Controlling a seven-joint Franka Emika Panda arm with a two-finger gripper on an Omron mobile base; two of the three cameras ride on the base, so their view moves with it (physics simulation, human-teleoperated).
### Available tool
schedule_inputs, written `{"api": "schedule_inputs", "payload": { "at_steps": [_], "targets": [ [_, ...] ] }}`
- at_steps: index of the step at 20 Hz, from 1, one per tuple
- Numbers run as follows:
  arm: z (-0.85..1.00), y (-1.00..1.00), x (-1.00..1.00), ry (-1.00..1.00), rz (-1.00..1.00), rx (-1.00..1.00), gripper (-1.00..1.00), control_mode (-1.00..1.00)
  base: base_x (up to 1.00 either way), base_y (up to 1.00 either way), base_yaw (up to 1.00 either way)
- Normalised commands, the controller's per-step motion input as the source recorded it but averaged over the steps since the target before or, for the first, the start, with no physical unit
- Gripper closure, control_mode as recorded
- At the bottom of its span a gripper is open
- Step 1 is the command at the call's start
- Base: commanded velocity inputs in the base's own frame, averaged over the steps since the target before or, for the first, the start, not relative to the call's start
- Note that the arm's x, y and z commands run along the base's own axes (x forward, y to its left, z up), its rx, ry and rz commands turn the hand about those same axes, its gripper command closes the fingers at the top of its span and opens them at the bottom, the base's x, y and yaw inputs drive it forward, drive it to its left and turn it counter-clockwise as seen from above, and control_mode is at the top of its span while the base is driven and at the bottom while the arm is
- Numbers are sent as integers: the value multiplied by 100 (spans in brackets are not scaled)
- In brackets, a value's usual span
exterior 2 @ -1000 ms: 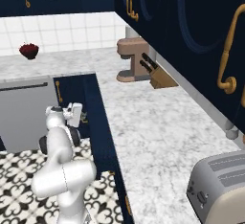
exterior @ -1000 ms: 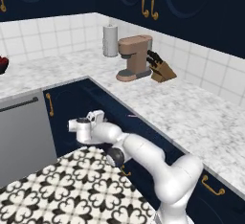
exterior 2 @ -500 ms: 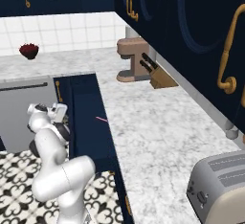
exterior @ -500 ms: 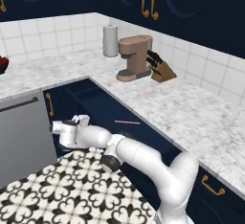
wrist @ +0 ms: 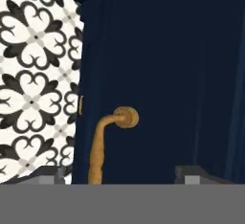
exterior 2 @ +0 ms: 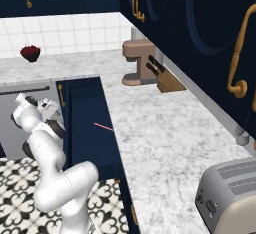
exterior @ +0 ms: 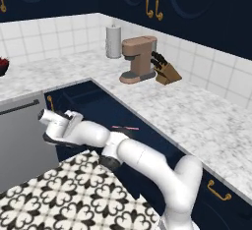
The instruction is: Take a straw from the drawer in front and place it inside the glass cup on the dining counter.
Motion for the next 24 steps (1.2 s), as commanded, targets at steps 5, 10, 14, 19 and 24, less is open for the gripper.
{"api": "schedule_inputs", "payload": {
  "at_steps": [5, 10, 14, 19, 24],
  "targets": [
    [100, 0, -51, -16, 9, 34, -100, -100, 0, 0, 0],
    [78, -51, -12, -1, 2, 35, -100, -100, 0, 0, 0],
    [2, -100, 14, 12, 0, 29, -100, -100, 0, 0, 0],
    [0, -100, -12, 4, 0, 27, -100, -100, 0, 0, 0],
    [-2, -100, -69, -4, 0, 26, -100, -100, 0, 0, 0]
  ]
}}
